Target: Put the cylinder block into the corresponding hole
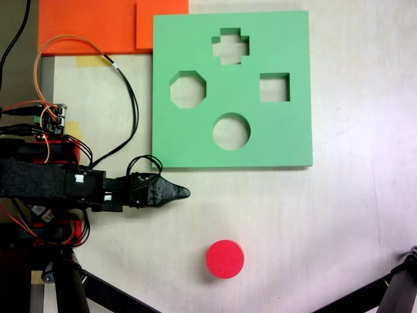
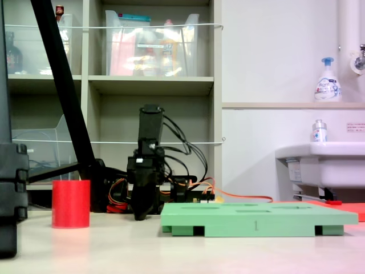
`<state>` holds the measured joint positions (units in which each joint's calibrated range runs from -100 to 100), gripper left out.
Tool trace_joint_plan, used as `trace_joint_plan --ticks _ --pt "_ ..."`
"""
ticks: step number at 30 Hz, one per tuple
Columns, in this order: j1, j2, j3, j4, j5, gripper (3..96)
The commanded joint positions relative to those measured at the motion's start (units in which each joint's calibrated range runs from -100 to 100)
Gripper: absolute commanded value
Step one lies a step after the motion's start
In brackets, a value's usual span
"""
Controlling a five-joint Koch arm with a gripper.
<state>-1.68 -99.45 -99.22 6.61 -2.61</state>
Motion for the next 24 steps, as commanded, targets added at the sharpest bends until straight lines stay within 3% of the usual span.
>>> trace_joint_plan --ticks 1,7,12,19,24 --pt "-1.22 -0.55 -0.78 7.69 9.04 53.5" --pt "-1.32 -0.55 -0.78 39.08 35.80 53.2" --pt "-3.13 -0.55 -0.78 45.63 48.74 53.2" --pt "-5.23 0.01 -0.78 45.34 50.84 53.5" --pt "-5.47 33.53 -0.78 70.38 50.40 72.6"
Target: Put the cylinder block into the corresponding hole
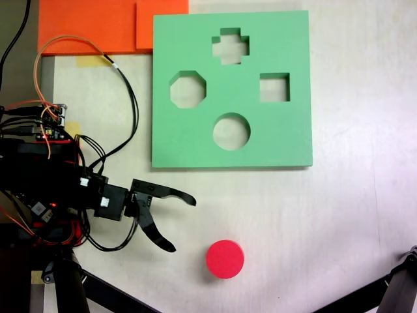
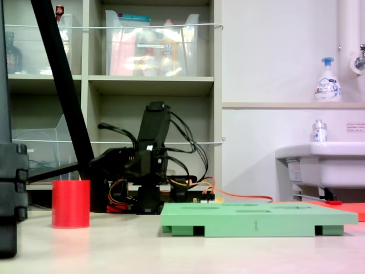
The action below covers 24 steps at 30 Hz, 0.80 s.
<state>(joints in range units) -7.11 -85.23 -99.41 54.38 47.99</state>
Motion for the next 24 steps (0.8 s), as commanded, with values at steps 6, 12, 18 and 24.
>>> trace_joint_plan --ticks 6,12,18,24 --pt "-0.44 60.92 4.10 45.62 -0.20 89.5" --pt "-1.81 73.35 13.87 45.62 -0.10 89.5" --pt "-2.54 81.87 25.43 45.62 0.05 89.4" --pt "-2.64 90.25 35.10 45.62 0.15 89.3"
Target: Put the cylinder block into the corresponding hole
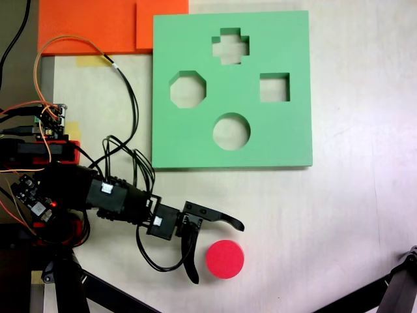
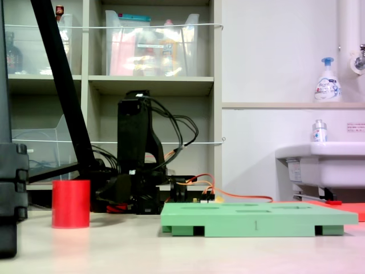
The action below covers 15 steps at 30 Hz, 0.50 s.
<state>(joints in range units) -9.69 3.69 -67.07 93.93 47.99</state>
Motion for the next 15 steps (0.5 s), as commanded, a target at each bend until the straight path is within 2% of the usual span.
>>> trace_joint_plan --ticks 1,7,8,10,15 --pt "-0.10 1.47 3.37 6.07 0.15 89.3" --pt "-0.44 4.27 7.35 6.07 0.15 88.5" --pt "-0.49 4.41 7.55 6.07 0.20 84.1" --pt "-0.83 4.41 7.55 6.07 0.20 69.7" --pt "-0.93 5.24 8.45 6.07 0.20 62.1"
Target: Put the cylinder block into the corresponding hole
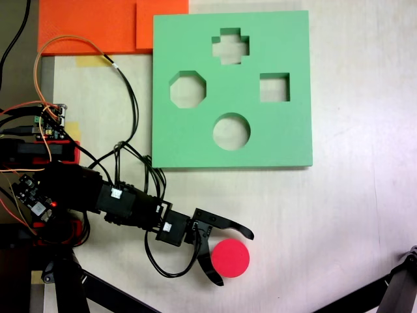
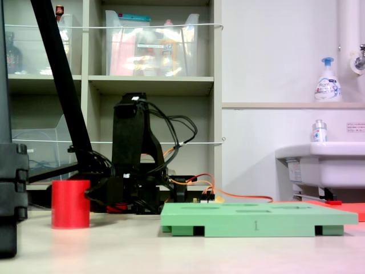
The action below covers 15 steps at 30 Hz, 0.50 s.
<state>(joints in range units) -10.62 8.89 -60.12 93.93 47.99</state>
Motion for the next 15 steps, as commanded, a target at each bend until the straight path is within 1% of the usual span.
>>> trace_joint_plan --ticks 1,4,7,15 --pt "0.00 0.19 1.49 6.07 0.20 57.9" --pt "0.10 0.19 1.19 6.07 0.20 49.0" --pt "0.15 0.19 1.09 6.07 0.20 43.3" --pt "0.24 -2.61 -0.20 6.07 0.20 41.6"
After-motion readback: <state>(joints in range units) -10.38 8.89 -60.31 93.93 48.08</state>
